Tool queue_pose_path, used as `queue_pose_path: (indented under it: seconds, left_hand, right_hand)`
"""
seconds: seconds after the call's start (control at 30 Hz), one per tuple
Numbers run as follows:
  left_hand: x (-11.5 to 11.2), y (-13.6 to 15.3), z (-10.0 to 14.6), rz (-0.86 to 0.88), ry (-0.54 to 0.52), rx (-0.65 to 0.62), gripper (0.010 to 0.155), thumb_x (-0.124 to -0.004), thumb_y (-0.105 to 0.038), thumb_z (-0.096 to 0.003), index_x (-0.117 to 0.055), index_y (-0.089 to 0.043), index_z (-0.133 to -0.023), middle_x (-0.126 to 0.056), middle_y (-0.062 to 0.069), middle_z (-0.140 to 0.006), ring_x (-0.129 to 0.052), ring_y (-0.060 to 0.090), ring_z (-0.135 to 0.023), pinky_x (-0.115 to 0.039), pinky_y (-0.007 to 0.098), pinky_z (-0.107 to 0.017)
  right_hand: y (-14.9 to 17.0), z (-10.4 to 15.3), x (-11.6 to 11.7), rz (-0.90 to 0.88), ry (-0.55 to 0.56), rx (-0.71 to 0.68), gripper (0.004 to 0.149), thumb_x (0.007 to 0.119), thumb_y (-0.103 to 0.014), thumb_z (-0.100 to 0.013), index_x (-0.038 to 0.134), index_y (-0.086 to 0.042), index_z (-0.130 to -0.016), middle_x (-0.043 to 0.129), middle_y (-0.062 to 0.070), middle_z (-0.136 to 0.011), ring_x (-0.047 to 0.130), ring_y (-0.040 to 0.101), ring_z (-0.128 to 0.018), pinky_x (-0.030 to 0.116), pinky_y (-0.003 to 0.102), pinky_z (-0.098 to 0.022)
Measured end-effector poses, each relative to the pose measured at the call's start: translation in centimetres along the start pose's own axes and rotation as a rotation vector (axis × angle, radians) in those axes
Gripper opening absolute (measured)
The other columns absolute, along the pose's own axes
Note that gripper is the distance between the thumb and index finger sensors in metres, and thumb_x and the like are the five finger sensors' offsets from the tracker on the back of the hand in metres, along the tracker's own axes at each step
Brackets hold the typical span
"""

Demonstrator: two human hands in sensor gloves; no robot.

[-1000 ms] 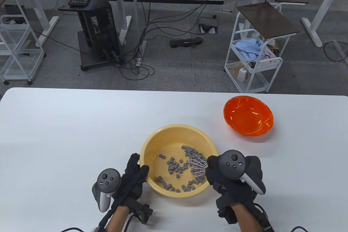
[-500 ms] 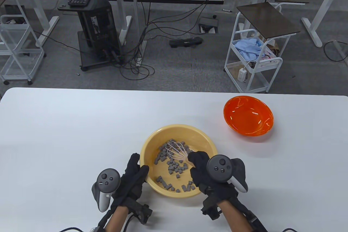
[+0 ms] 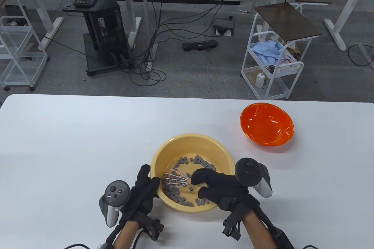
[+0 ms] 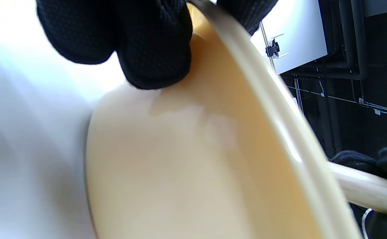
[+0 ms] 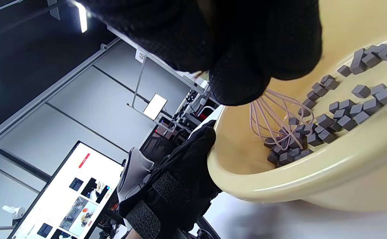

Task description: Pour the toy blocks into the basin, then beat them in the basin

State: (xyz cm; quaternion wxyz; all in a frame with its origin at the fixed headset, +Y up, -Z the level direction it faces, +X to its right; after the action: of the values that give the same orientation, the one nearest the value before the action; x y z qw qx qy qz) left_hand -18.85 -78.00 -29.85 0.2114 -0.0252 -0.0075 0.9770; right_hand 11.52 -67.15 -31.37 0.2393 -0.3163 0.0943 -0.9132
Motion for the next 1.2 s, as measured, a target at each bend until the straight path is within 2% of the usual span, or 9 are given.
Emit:
queue_pose_path:
  seconds: [0.1, 0.23, 0.53, 0.73, 1.0, 1.1, 1.2]
  left_hand:
    - [0.0, 0.0, 0.0, -0.007, -0.007, 0.002, 0.068, -0.064, -0.032, -0.069, -0.033, 0.005, -0.115, -0.079, 0.026, -0.086, -0.098, 0.018, -0.059, -0.082, 0.054, -0.056]
    - [0.0, -0.1, 0.0, -0.008, -0.014, 0.011, 0.067, -0.065, -0.032, -0.0689, -0.034, 0.006, -0.115, -0.08, 0.025, -0.084, -0.1, 0.016, -0.057, -0.084, 0.052, -0.055]
    - [-0.1, -0.4, 0.2, -0.048, -0.039, 0.016, 0.067, -0.064, -0.032, -0.0688, -0.036, 0.007, -0.114, -0.085, 0.022, -0.078, -0.102, 0.012, -0.048, -0.087, 0.048, -0.05]
    - [-0.1, -0.5, 0.1, -0.068, -0.039, 0.018, 0.066, -0.064, -0.032, -0.0688, -0.037, 0.008, -0.114, -0.087, 0.021, -0.075, -0.103, 0.01, -0.045, -0.089, 0.046, -0.048]
    - [-0.1, -0.6, 0.0, -0.094, -0.021, 0.008, 0.067, -0.064, -0.032, -0.0689, -0.036, 0.009, -0.114, -0.087, 0.021, -0.075, -0.103, 0.01, -0.046, -0.088, 0.047, -0.049]
    - [0.0, -0.6, 0.0, -0.097, -0.016, 0.004, 0.067, -0.064, -0.032, -0.069, -0.035, 0.01, -0.114, -0.087, 0.021, -0.075, -0.103, 0.011, -0.046, -0.088, 0.047, -0.049]
    - [0.0, -0.6, 0.0, -0.097, -0.014, 0.005, 0.067, -0.064, -0.031, -0.0691, -0.035, 0.01, -0.114, -0.086, 0.021, -0.076, -0.103, 0.011, -0.047, -0.088, 0.047, -0.049]
  right_hand:
    - [0.1, 0.0, -0.2, -0.028, 0.028, -0.022, 0.048, 0.079, -0.007, -0.063, 0.06, -0.001, -0.107, 0.055, 0.041, -0.108, 0.093, 0.044, -0.064, 0.081, 0.054, -0.055]
    - [-0.2, 0.5, -0.7, 0.021, 0.043, -0.014, 0.049, 0.076, -0.008, -0.064, 0.058, -0.002, -0.109, 0.06, 0.038, -0.107, 0.093, 0.042, -0.059, 0.081, 0.053, -0.051]
    - [-1.5, 2.3, -3.2, 0.187, 0.165, 0.063, 0.04, 0.075, -0.013, -0.064, 0.068, -0.002, -0.102, 0.073, 0.035, -0.097, 0.093, 0.032, -0.039, 0.083, 0.045, -0.035]
    - [-2.6, 3.3, -4.3, 0.337, 0.251, 0.125, 0.038, 0.077, -0.014, -0.063, 0.072, -0.001, -0.098, 0.076, 0.035, -0.092, 0.093, 0.027, -0.033, 0.084, 0.041, -0.029]
    - [-3.3, 3.1, -3.3, 0.536, 0.382, 0.147, 0.038, 0.077, -0.013, -0.064, 0.071, 0.0, -0.099, 0.075, 0.037, -0.094, 0.096, 0.032, -0.038, 0.086, 0.045, -0.033]
    - [-2.9, 2.5, -2.5, 0.591, 0.399, 0.152, 0.039, 0.077, -0.013, -0.064, 0.07, -0.001, -0.101, 0.073, 0.037, -0.097, 0.098, 0.037, -0.046, 0.087, 0.049, -0.04]
    - [-2.0, 1.8, -1.9, 0.548, 0.396, 0.136, 0.04, 0.076, -0.013, -0.066, 0.067, -0.001, -0.103, 0.069, 0.037, -0.1, 0.097, 0.042, -0.054, 0.085, 0.053, -0.048]
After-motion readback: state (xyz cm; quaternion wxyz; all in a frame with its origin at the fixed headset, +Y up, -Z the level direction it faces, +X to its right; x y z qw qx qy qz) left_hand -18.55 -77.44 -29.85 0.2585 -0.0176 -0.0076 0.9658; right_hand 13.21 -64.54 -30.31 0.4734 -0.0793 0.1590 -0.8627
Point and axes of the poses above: the tracker on the back of each hand, its own y axis roughly to the little-finger side, its own z axis roughly from the fingertips to the wrist, x = y × z, the point moved 1 cm from there along -z, roughly from the wrist to the fingertips
